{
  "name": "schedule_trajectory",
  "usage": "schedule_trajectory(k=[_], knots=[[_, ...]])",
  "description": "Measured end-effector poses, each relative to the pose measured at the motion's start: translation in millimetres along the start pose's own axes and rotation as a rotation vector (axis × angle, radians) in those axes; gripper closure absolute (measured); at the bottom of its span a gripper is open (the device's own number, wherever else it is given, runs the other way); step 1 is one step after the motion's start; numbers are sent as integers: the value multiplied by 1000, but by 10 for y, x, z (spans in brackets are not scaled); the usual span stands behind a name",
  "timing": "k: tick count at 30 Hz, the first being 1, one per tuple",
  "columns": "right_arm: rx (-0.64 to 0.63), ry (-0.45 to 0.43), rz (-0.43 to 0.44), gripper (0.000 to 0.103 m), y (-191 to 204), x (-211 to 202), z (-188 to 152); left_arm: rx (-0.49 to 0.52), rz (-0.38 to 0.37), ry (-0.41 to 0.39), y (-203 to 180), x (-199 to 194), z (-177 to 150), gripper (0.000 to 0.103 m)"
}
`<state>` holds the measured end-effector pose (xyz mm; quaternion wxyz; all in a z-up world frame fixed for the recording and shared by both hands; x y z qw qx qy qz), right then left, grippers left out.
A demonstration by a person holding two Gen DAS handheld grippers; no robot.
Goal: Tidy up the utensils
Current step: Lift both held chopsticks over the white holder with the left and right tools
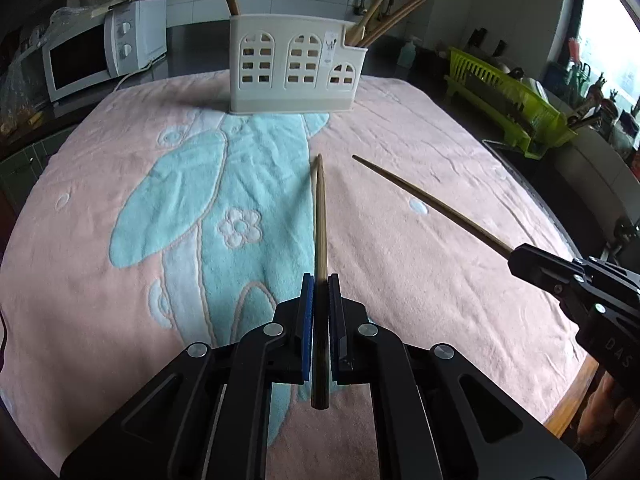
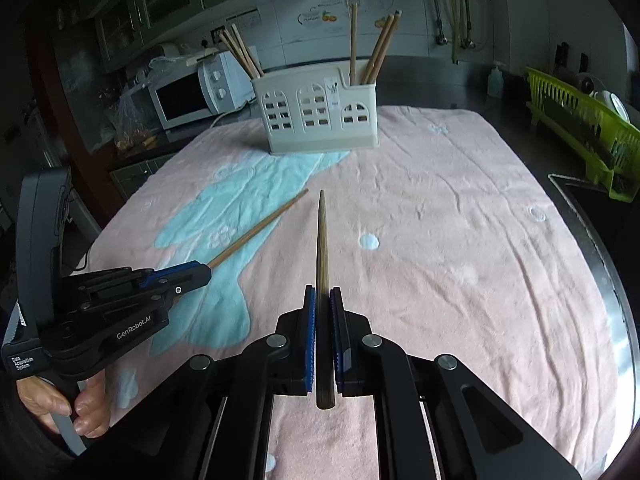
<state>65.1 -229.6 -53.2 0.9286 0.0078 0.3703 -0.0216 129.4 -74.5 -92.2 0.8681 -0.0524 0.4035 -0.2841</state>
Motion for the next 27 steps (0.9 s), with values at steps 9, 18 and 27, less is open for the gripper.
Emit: schedule_trajectory(k=[9,18,27], knots=[[-35,-96,32,96,37,-215,496,-4,-40,-120,35,-308,373,98],[-110,-77,38,96,37,-119,772,-2,-23,-167,167,-450,720,98],[-150,-57,45,96,14,-71,916,34,-14,-227,148,-643,1097,98]])
Point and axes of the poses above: each gripper's, at about its wrist camera, not at the fingertips, and x roughly the way its jaws point, y to its left, z to its top, the point moved 3 cm from there along x, roughly the way its jaws point, and after that the axes turned 13 degrees about -z, right-handed, at the moved point
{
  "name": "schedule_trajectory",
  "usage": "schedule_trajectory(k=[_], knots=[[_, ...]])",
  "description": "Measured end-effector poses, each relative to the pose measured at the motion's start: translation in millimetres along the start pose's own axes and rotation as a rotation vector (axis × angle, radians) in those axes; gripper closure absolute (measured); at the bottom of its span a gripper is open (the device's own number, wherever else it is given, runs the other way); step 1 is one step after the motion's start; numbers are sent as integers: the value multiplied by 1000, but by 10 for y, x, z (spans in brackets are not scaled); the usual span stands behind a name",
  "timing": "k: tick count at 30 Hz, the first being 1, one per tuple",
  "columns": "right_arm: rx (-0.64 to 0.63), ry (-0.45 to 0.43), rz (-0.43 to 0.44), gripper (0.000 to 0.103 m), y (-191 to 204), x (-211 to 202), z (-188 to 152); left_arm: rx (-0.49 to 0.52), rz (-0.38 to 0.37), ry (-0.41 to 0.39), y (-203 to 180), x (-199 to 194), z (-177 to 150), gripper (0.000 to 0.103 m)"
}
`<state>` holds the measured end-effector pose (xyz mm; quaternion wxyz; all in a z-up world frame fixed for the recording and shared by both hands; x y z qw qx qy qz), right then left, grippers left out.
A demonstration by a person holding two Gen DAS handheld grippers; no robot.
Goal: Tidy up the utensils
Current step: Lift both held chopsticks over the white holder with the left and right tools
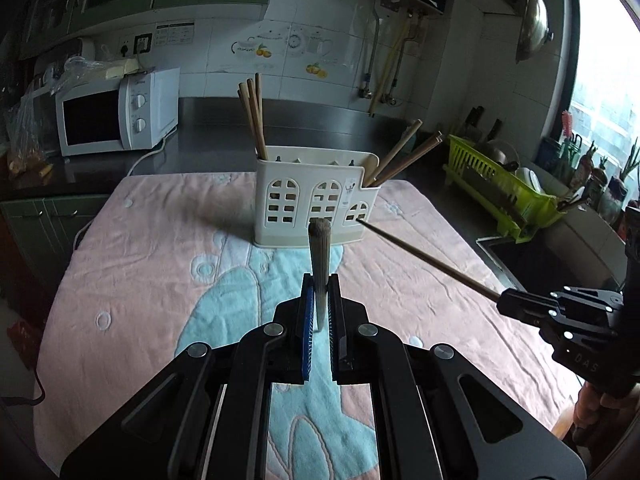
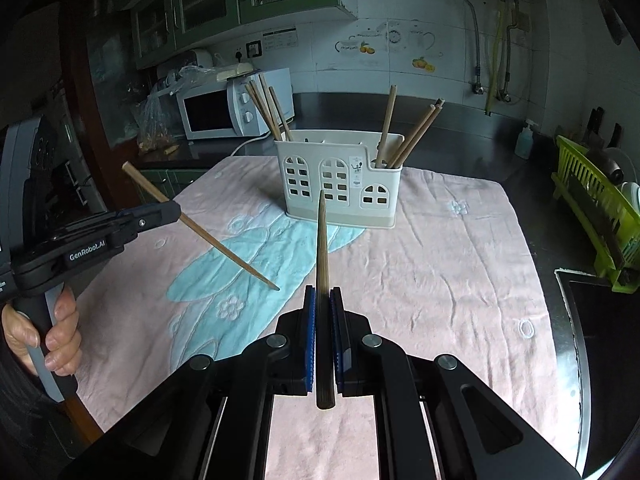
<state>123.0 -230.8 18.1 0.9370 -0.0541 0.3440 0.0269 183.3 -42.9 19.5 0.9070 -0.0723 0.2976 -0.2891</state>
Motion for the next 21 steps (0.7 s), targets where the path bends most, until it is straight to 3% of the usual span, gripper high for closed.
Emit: schedule_trajectory(k=[6,13,21], knots=[[-84,44,-18,96,82,101,-24,5,5,3,0,58,3,98],[-92,10,-23,96,30,44,161,6,9,-1,16,63,106,98],[-169,-12,-57,96,-116,-67,660,36,-1,-69,-72,-27,624,98]])
Point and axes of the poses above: each gripper's, at about its wrist camera, not at the fingertips, and x roughly the way its jaws point, y to its left, z to its top, the point moved 3 cm from there along x, roughly the way its jaws point, and after that the axes turned 13 degrees about -z, right-handed, at the moved point
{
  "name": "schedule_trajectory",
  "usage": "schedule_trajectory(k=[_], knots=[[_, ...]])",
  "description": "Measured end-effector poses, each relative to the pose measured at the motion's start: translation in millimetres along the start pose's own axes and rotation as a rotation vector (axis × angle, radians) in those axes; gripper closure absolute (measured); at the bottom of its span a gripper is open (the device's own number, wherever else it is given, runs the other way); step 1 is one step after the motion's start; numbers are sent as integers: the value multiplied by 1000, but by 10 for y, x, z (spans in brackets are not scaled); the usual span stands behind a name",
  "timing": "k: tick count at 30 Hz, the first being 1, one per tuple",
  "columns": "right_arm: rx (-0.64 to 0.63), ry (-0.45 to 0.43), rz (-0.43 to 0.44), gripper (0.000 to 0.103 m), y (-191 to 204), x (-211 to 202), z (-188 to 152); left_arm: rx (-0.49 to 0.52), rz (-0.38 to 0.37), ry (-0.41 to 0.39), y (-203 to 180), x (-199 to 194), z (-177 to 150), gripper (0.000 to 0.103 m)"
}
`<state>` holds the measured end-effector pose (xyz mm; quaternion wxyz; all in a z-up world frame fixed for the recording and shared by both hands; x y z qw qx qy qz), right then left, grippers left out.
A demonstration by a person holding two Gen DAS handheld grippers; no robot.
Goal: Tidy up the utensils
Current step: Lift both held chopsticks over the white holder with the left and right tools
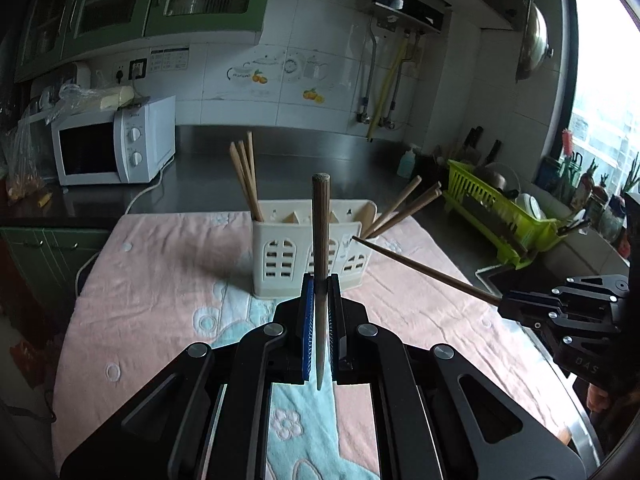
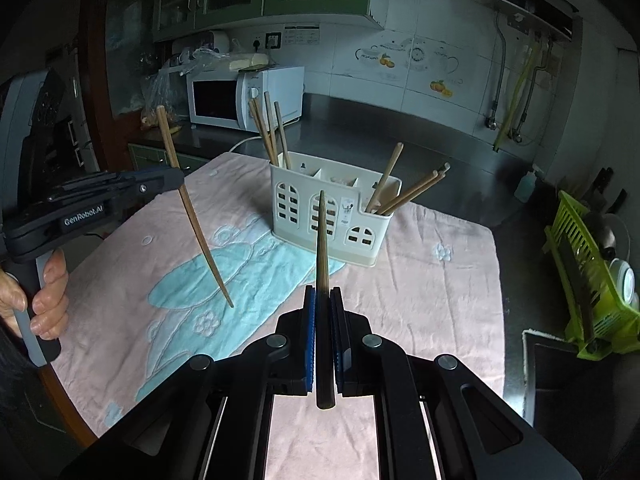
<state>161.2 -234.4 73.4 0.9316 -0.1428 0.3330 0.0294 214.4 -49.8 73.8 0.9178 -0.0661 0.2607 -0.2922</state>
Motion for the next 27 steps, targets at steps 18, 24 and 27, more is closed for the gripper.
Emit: schedule_trajectory(k=[18,24,27], knots=[[-282,240,-50,96,-458,404,1031,115,75,-210,-49,159,1500,98],[-349,358,-46,96,-444,674,1175,103,104,-218,160,436,1703,98],[-372,400,-26,96,-406,790,1243,88,107,-198,273,580,1726,98]])
Point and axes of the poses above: each gripper's, at about its wrist camera, not at the fingertips, and x roughly the way its jaws point, y to its left, z to its top, the point moved 3 cm from there along x, roughly the way its jaws point, and after that the axes turned 13 degrees about -z, right-handed, at the moved point
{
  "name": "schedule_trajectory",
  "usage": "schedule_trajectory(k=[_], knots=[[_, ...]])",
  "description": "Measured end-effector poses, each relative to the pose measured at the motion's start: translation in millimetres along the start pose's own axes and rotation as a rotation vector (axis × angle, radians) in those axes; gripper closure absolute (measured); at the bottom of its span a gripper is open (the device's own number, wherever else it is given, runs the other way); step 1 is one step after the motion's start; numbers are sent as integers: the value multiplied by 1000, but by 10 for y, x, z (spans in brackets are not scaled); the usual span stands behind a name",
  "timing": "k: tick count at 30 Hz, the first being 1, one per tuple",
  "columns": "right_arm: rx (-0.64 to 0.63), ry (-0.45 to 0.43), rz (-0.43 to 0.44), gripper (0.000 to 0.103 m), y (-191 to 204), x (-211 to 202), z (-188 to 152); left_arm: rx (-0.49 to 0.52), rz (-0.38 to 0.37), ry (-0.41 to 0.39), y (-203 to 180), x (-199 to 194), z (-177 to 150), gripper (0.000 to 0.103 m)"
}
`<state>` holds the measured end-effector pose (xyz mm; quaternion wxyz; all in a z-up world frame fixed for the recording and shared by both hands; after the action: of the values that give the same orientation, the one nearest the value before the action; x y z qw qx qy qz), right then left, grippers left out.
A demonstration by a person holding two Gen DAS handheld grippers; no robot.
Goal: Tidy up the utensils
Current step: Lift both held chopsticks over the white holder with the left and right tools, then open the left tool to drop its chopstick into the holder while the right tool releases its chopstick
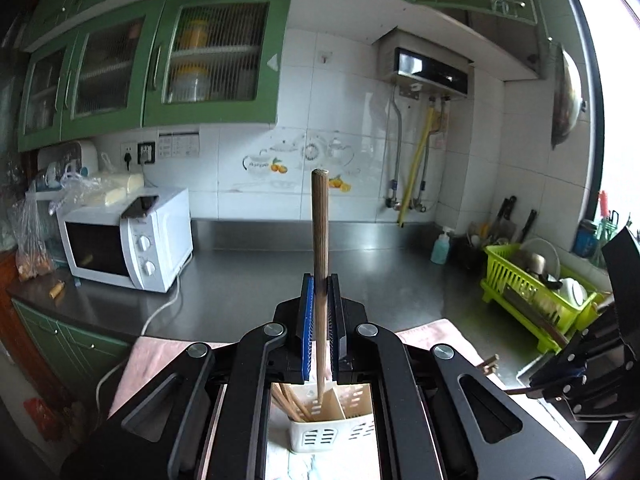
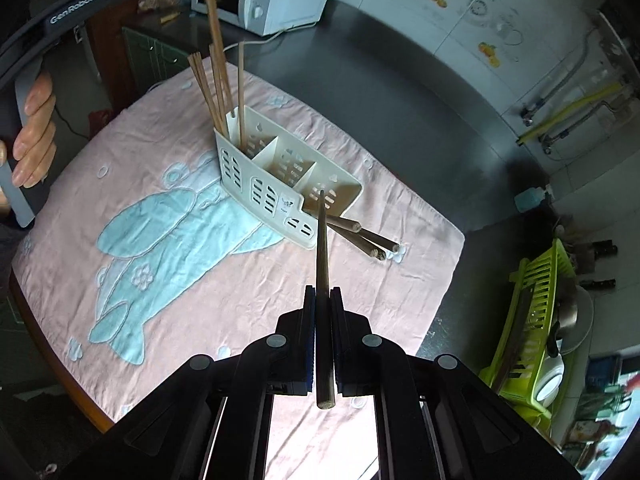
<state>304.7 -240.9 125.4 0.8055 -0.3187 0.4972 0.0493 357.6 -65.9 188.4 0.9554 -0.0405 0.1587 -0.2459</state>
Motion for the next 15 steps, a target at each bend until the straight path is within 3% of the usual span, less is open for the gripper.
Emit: schedule_trajectory(k=[9,15], knots=[[-30,76,65,96,-20,223,291,-13,7,88,170,332,-122,98],[9,62,61,96,-43,357,521,-36,13,133,259,528,-223,98]])
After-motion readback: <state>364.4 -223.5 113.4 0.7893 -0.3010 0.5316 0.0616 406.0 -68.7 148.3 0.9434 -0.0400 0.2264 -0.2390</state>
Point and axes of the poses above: each gripper's, at about its wrist camera, not at the fingertips, and x roughly the way its jaws point, y to its left, z to its top, the point moved 3 cm from there along x, roughly the way its jaws point, and after that the axes turned 13 degrees about -z, right-handed, at the moved point
